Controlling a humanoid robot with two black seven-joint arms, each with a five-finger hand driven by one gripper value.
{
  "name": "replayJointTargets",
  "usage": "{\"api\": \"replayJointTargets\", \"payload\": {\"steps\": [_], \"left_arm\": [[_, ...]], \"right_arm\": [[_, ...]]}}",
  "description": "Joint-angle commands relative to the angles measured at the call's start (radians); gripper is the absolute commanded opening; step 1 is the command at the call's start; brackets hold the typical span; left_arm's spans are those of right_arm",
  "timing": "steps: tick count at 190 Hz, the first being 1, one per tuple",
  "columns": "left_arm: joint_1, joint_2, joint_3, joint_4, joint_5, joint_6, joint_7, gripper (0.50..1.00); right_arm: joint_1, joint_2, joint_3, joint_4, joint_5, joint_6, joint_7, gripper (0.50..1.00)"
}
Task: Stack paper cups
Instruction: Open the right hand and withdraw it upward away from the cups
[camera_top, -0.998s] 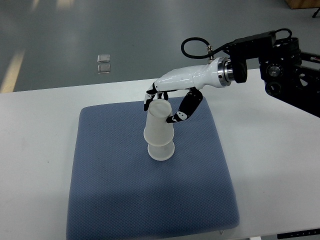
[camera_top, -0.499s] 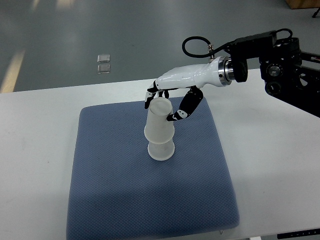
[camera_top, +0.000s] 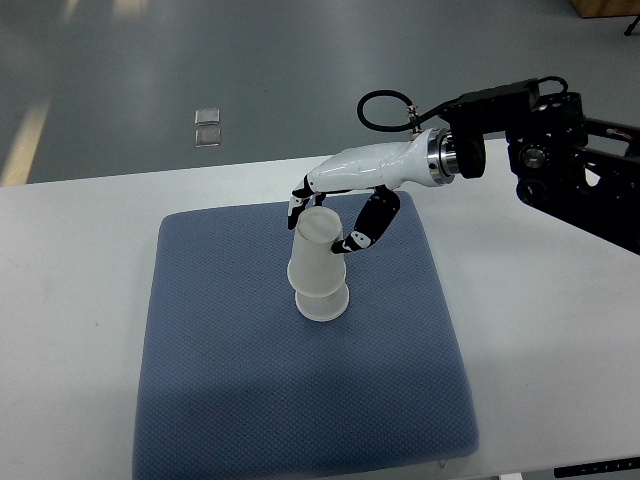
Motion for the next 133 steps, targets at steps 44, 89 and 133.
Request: {"api": "replayJointTargets", "payload": {"steps": [44,89,133], "left_arm": [[0.0,0.0,0.0,0.0,0.0,0.0,-0.001,1.0],[0.0,0.0,0.0,0.0,0.0,0.0,0.001,1.0],[0.0,0.0,0.0,0.0,0.0,0.0,-0.001,1.0]], "right_arm": [[0.001,-0.017,0.014,-0.003,0.012,0.012,0.001,0.919],[-0.036,-0.017,0.118,-0.089,0.106,-0.074,-0.001,0.917],[-0.175,0.042,0.296,-0.288,0.451,-0.311,-0.056,0.913]]}}
